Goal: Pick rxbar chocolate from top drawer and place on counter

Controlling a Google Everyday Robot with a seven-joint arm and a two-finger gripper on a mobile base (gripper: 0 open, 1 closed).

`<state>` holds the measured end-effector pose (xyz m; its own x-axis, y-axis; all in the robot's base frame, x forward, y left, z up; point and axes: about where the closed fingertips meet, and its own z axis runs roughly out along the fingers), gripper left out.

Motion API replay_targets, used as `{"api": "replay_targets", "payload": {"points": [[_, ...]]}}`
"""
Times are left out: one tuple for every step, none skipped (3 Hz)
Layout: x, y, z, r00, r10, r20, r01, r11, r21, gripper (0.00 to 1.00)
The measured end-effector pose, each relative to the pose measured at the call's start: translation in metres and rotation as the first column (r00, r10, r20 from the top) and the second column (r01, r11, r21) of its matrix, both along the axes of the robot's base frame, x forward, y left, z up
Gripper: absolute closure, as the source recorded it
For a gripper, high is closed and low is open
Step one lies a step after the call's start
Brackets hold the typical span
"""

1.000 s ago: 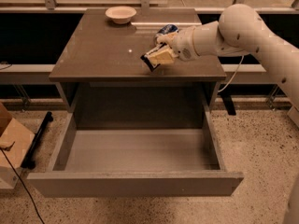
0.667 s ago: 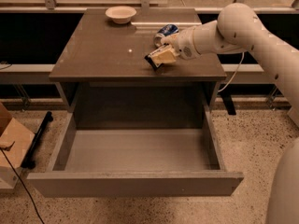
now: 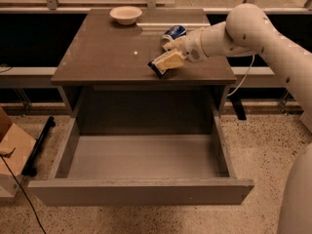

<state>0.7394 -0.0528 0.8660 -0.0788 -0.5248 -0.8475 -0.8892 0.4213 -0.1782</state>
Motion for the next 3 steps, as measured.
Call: {"api": "replay_targets", "payload": {"points": [[0.0,0.0029,-0.0016,1.0,0.004,-0.003,-0.004,1.0,0.001,0.04],[0.0,0.0042,-0.0023,1.0,0.006,-0.004,-0.006,1.0,0.001,0.0],[0.0,0.0042,-0.0023,1.0,0.006,-0.004,-0.006,1.0,0.001,0.0]]}}
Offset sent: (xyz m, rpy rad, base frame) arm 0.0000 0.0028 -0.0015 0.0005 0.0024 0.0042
